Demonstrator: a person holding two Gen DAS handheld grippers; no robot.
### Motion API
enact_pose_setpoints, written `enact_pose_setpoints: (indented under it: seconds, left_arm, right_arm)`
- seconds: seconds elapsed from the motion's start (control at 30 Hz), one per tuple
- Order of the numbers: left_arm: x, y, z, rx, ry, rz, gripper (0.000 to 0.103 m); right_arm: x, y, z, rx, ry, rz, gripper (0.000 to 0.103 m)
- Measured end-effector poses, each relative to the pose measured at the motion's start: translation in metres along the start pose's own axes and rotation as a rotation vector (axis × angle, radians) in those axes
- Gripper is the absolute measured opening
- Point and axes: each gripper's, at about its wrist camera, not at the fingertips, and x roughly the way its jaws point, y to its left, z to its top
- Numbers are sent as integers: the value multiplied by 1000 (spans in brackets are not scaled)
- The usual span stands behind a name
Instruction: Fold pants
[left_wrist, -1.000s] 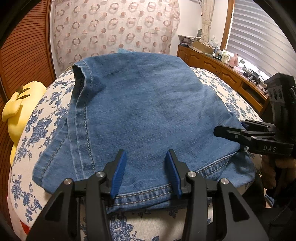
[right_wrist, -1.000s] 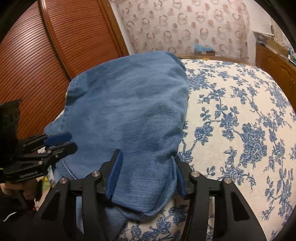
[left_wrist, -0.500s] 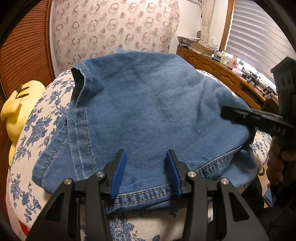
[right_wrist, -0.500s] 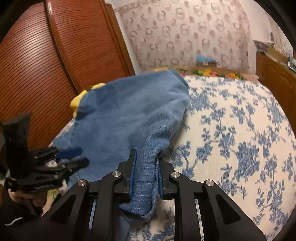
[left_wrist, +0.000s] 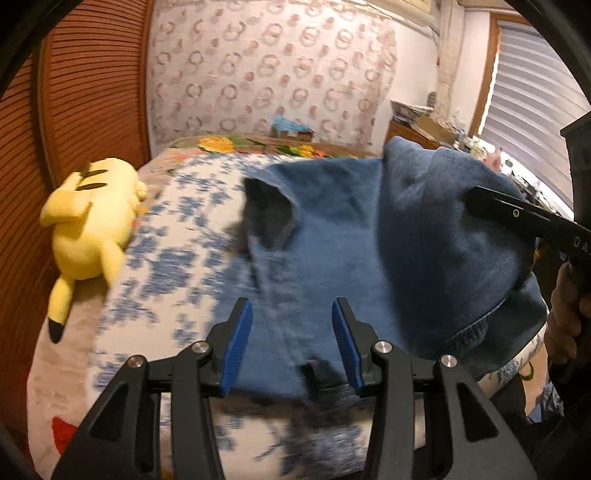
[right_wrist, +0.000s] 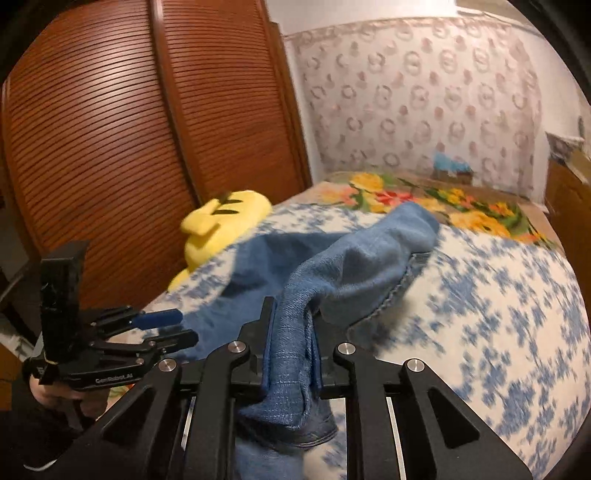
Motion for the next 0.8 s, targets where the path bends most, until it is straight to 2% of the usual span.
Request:
enact_pose_setpoints:
  seconds: [0.3,0.43,0.6,0.7,0.77,0.8]
  left_arm:
    - [-25,52,-2,-70,-46,80,44]
    - [-30,71,-6,-101,-52,106,44]
    - [-34,84,-10,-125,-54,124,44]
    - [-35,85,-9,-124,-56,129,44]
    - [-35,85,-8,-121,-60,127,44]
    - [-36,84,-7,-118,-63,126,44]
  right_arm:
    - [48,76,17,-106,43,162,13]
    - [77,108,2,-168,115,217,12]
    - [108,115,-22,-163,221,240,12]
    - [105,113,-19,-150,226,252,21]
    - [93,111,-12,-143,209,253,39]
    - [87,109,-9,-141,196,251,40]
